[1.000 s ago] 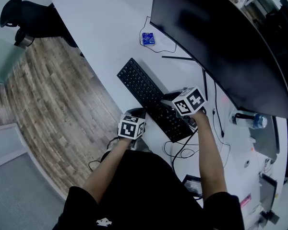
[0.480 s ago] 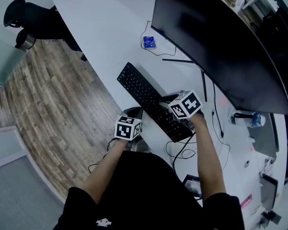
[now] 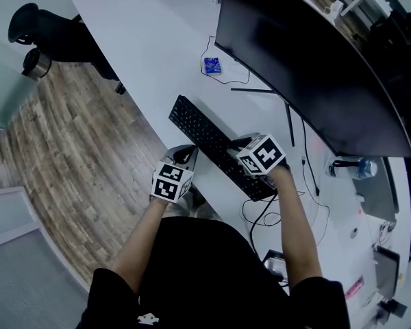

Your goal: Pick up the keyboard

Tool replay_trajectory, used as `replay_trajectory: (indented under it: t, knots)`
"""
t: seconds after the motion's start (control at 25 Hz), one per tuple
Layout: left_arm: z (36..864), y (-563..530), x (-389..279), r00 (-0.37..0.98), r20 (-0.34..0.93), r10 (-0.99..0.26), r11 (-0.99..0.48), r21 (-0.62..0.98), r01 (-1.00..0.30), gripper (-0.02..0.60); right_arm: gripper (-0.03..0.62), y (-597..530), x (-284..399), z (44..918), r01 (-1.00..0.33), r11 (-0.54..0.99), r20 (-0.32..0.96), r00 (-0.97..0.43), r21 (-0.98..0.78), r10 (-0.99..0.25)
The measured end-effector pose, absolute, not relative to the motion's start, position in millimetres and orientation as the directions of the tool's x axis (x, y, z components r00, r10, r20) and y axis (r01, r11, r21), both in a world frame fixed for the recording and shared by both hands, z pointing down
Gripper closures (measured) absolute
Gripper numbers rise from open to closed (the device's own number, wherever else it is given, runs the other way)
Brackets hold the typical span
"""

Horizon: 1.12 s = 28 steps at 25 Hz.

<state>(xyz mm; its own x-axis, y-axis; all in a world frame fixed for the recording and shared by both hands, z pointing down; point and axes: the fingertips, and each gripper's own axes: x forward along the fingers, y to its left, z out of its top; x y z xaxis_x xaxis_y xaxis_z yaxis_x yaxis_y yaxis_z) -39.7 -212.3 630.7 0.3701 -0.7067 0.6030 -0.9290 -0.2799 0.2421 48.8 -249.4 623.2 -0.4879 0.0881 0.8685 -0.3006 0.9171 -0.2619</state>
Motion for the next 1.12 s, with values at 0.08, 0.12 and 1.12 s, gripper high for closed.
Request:
replay_trajectory:
  t: [0.08, 0.12, 1.12]
  knots:
    - [618, -216, -40, 0.399, 0.585, -0.707, -0.334, 0.221, -0.916, 0.574, 0.493, -249, 49, 622, -0.298, 0.922, 0.873, -0.482, -0.247, 0.078]
    - [613, -218, -40, 0.410, 0.579, -0.705, -0.360, 0.207, -0.910, 0.574, 0.493, -249, 50, 621, -0.296, 0.925, 0.875, -0.478, -0.240, 0.074]
    - [554, -239, -30, 0.557, 0.589, -0.585, -0.721, -0.065, -0.689, 0.560, 0.502, -226, 40, 604, -0.267, 0.961, 0.902, -0.427, -0.065, -0.058]
